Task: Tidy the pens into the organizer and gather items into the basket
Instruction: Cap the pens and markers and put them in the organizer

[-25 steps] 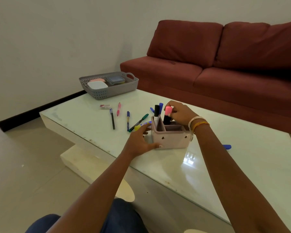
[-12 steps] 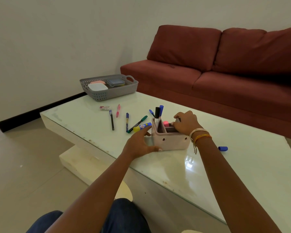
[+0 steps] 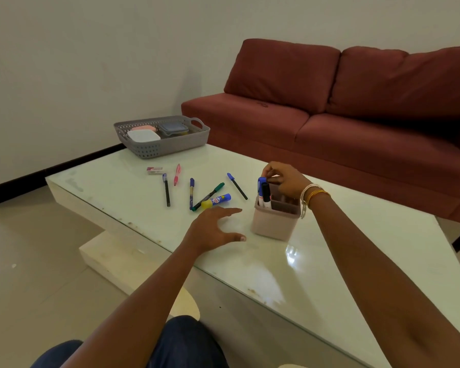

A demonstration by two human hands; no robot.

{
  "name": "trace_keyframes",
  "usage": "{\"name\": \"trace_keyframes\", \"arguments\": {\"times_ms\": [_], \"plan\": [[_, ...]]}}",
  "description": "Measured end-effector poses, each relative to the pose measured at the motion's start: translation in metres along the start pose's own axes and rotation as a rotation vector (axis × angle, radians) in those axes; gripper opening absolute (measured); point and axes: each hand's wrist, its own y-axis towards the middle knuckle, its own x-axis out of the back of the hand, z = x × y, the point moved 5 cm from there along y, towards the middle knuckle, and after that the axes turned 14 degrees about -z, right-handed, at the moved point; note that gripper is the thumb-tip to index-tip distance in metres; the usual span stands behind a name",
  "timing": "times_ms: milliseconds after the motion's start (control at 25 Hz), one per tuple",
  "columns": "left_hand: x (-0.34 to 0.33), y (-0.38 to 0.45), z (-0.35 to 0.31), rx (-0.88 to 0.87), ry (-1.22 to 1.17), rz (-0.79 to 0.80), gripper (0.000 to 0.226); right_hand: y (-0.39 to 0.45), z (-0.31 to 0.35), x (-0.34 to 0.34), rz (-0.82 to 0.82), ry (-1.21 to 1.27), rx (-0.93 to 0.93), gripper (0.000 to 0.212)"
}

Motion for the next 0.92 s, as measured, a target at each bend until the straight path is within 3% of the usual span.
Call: {"name": "trace_keyframes", "arguments": {"times_ms": [120,200,280,360,440,520,640,800,920], "plan": [[-0.002,0.003,0.004,0.004,0.029,-0.008,0.072,-0.016,-0.017,0.022,-0.421,0.194,-0.138,0.043],[-0.003,0.003,0.006,0.012,0.031,-0.020,0.068,-0.028,-0.036,0.032,-0.515,0.109,-0.298,0.034],[-0.004,0.004,0.007,0.011,0.041,-0.025,0.066,-0.040,-0.048,0.023,-0.313,0.113,-0.518,0.039],[-0.003,0.004,0.006,0.005,0.050,-0.024,0.065,-0.056,-0.036,0.005,-0.135,0.097,-0.554,0.059],[-0.002,0.003,0.004,0.001,0.056,-0.018,0.064,-0.066,-0.018,-0.012,-0.202,-0.069,-0.463,0.096],[-0.002,0.002,0.003,0.008,0.060,-0.009,0.063,-0.072,-0.010,-0.023,-0.374,-0.248,-0.432,0.115],[0.000,0.000,0.001,0.016,0.060,-0.010,0.061,-0.063,-0.014,-0.026,-0.416,-0.288,-0.425,0.106],[0.002,-0.001,0.003,0.026,-0.016,-0.057,0.055,-0.044,-0.023,-0.008,-0.171,-0.211,-0.274,0.097],[0.002,0.004,0.007,0.019,-0.019,-0.117,0.039,-0.035,-0.032,0.012,-0.003,-0.093,-0.205,0.109]]}}
